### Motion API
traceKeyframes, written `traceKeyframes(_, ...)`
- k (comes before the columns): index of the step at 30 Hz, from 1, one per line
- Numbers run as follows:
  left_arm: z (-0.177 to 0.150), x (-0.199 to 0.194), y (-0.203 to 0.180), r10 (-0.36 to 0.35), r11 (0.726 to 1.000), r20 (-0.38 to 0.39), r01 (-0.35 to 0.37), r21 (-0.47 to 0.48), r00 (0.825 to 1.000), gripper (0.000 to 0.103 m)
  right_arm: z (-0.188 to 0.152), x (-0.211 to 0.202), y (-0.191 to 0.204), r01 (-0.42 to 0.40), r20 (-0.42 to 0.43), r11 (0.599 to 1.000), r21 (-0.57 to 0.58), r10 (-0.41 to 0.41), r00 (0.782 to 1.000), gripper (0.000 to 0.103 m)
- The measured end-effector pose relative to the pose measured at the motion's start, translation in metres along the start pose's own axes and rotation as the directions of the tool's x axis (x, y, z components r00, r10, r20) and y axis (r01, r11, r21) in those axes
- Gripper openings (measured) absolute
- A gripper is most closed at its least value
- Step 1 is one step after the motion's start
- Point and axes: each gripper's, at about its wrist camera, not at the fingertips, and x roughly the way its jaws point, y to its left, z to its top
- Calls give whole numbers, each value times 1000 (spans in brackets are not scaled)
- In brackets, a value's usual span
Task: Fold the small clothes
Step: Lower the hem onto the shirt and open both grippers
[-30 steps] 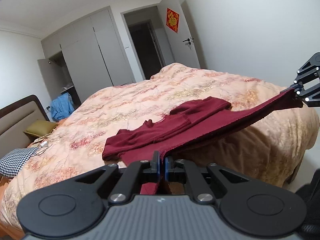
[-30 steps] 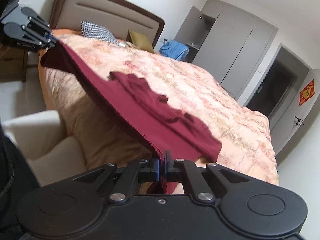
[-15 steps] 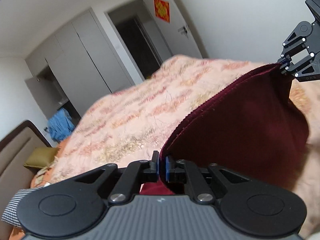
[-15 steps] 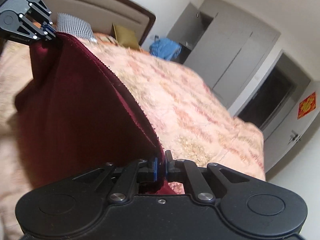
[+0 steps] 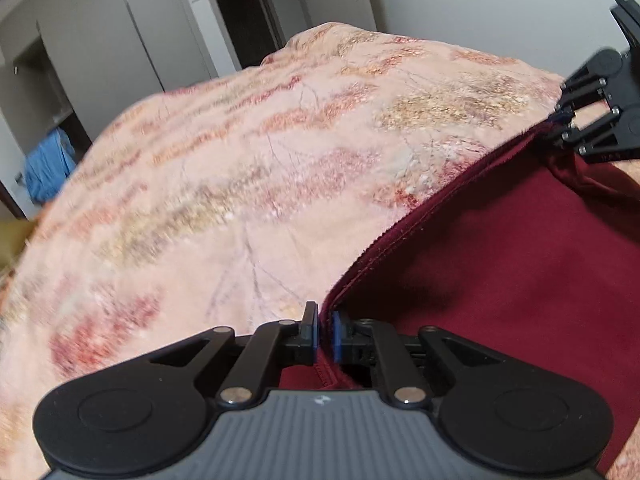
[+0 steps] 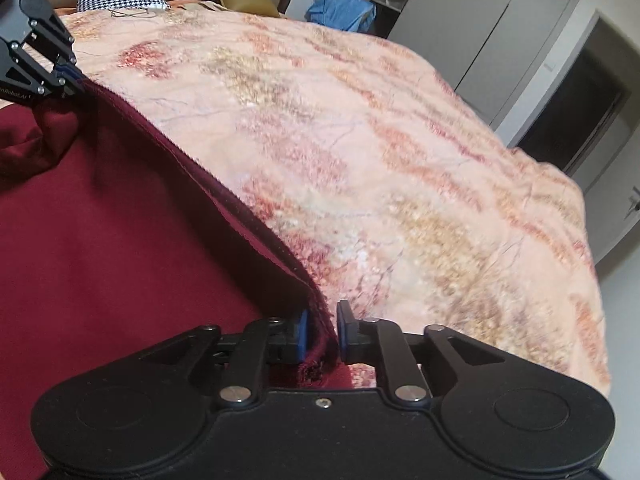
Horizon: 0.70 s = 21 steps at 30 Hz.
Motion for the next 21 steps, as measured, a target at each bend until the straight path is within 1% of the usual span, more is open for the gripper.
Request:
traceKeyframes(1,-4,3,4,-16,1000,-1,16,-16,1000,20,0,8,-3,-8,-2,1000,8,8,1000,28)
traceKeyframes(2,-6,6,7,-27,999,-5,27,-29,1000,28,-2,10,-6,-16,-2,1000,22,16,1000,42)
traceKeyframes(3,-8,9,10,-29,999,-2,28,-43,1000,51,-4,10,-8,-28,3,999,42,28,1000,50)
traceKeyframes(4,-9,9,14,-23,998,9,23,-54,1000,72,-5,11,-12,-48,12,997,68,47,999,63)
traceKeyframes(5,-12,7,17,-11,998,26,13,-65,1000,79,-6,10,-16,-69,25,993,96,67,997,73)
traceKeyframes(6,-14,3,19,-6,997,39,8,-73,999,88,-8,7,-21,-89,43,988,129,84,996,77)
traceKeyframes(7,-15,-4,20,-5,996,50,9,-83,999,92,-11,1,-24,-106,65,980,166,97,993,83)
traceKeyframes(8,-18,-11,23,-6,995,64,12,-100,998,94,-14,-5,-27,-122,92,971,207,105,990,87)
traceKeyframes(10,-26,-24,28,-9,988,91,23,-152,996,101,-23,-19,-31,-151,149,947,285,111,983,92)
traceKeyframes(11,-31,-32,29,-15,983,106,33,-178,994,102,-28,-27,-31,-157,168,936,314,108,980,94)
traceKeyframes(13,-43,-47,28,-22,974,127,50,-221,992,103,-38,-42,-22,-157,190,930,331,97,977,94)
traceKeyframes(15,-57,-58,20,-38,966,132,70,-247,991,103,-49,-52,-9,-145,196,936,320,84,977,94)
traceKeyframes(16,-64,-62,13,-46,965,129,78,-249,991,103,-54,-54,-1,-129,195,942,311,70,978,92)
traceKeyframes(18,-78,-68,-3,-38,968,119,66,-244,992,103,-64,-56,16,-82,177,957,278,33,984,87)
traceKeyframes(20,-89,-67,-18,-10,974,103,33,-225,995,100,-73,-51,29,-46,167,964,260,1,986,78)
traceKeyframes(21,-92,-65,-25,13,976,87,6,-216,996,95,-76,-49,31,-37,169,962,270,-9,986,76)
